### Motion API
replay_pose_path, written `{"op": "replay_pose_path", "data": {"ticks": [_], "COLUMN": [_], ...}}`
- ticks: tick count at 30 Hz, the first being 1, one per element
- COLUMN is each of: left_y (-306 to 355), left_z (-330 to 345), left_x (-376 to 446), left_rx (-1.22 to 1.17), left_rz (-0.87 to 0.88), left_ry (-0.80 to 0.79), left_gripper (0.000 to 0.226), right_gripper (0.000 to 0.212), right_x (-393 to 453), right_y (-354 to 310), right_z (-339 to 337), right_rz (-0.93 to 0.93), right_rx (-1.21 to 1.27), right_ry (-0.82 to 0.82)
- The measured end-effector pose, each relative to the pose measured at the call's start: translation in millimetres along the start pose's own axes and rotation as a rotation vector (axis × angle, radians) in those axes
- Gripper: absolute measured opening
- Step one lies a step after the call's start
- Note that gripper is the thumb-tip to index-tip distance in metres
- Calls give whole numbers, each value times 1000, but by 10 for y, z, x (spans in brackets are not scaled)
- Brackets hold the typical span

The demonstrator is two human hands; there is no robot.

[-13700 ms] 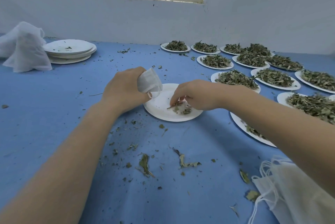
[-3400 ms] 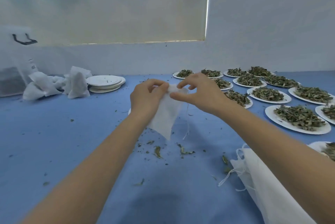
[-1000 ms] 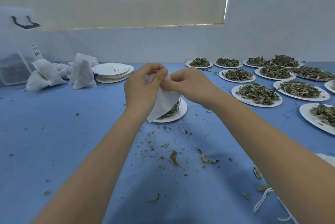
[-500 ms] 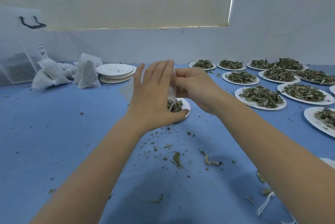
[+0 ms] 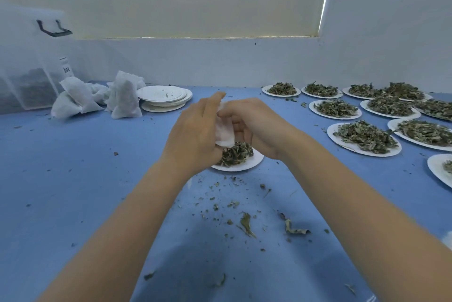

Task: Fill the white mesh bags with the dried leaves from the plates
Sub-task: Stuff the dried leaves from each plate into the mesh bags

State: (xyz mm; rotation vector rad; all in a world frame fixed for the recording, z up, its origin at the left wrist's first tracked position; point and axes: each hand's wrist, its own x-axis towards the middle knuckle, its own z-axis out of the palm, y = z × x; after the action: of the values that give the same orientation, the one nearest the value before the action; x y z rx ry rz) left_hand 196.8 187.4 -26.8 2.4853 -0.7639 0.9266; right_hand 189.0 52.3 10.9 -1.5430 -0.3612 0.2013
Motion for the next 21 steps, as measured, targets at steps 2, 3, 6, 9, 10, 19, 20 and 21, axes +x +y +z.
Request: {"op": "replay_pose_path", "data": {"ticks": [2,3,6,9,10,19,20,21], "left_y": [-76,-118,-251,-370,-415,-884,-917,-940], "left_z": [13,20,66,158,186,403,434,465], "left_x": [-11,-11,-13,-28,-29,63,68,67], "left_rx": [-68,-93,-43,74,98,24,-20,-63], "left_rz": [-94,-140,-215,-197,-195,-275,-292,-307], "left_ry": [-9,-15,-77,-91,-82,-182,-186,-175], "left_gripper": [83,84,82,69,64,51,53,55], "right_gripper": [16,17,27,30,28,40,46,48], "right_x": [70,108,233,321,352,593,615,637], "right_y": [8,27,116,184,204,529,557,592], "right_z": [25,28,-10,-107,-153,-585,-575,-554], "right_rz": [32,47,95,100,69,44,50,25], "right_rx": [-5,-23,-71,-65,-118,-1065,-1101,-1106], "right_ry": [-52,-71,-148,-197,-143,102,62,58]}}
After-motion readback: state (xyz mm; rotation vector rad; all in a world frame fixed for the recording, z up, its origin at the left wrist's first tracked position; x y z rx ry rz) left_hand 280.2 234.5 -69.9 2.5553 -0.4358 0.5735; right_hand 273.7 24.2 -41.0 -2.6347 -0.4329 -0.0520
